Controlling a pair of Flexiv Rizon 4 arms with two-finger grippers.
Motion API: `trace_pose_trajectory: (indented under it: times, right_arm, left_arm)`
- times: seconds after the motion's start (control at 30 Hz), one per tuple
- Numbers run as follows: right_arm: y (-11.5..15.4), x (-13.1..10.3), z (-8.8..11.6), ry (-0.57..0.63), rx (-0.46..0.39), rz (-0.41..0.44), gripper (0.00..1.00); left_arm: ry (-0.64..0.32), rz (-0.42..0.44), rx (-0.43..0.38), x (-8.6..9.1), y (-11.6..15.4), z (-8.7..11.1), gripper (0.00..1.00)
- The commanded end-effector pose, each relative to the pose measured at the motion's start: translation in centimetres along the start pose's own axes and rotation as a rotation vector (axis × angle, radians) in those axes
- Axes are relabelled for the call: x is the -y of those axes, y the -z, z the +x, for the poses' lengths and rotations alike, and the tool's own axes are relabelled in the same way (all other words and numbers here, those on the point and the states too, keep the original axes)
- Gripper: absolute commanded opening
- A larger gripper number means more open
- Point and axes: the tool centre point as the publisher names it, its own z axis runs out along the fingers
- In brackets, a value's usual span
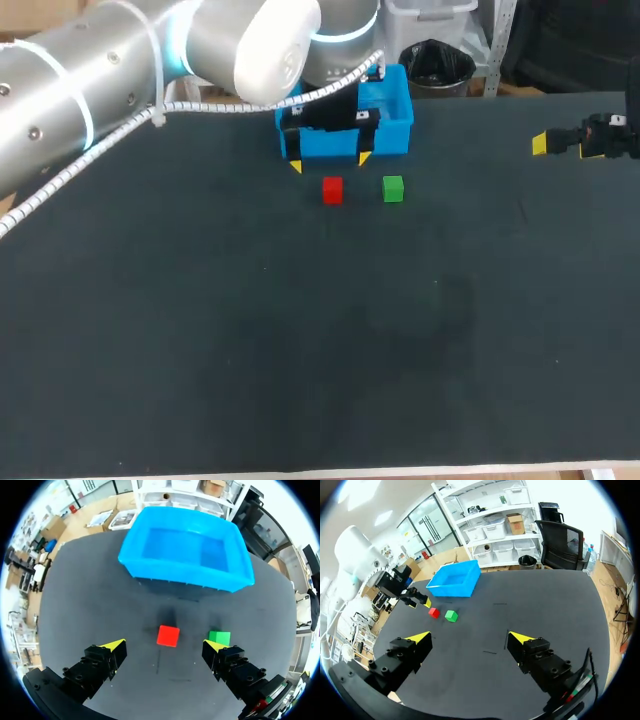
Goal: Use the left arm to pick the red cube and place it into the blue plastic box first, then use the right arm to grasp the green cube and put it into the same blue plastic box after the first action is fully finished.
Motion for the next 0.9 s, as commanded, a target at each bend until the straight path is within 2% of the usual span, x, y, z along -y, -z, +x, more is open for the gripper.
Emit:
trace_pose_trajectory:
  times: [0.03, 0.47, 0.9]
  right_arm:
    - [0.0, 0.0, 0.0, 0.0, 0.0, 0.0, 1.0]
    - [0.0, 0.0, 0.0, 0.0, 0.0, 0.0, 1.0]
    - [0.0, 0.0, 0.0, 0.0, 0.0, 0.0, 1.0]
  left_arm:
    - [-0.013, 0.015, 0.011, -0.7, -0.9, 0.8, 1.0]
    - [-0.04, 0.004, 0.008, -0.8, -3.2, 1.5, 1.0]
    - [-0.051, 0.002, 0.081, 0.3, -4.2, 1.4, 1.0]
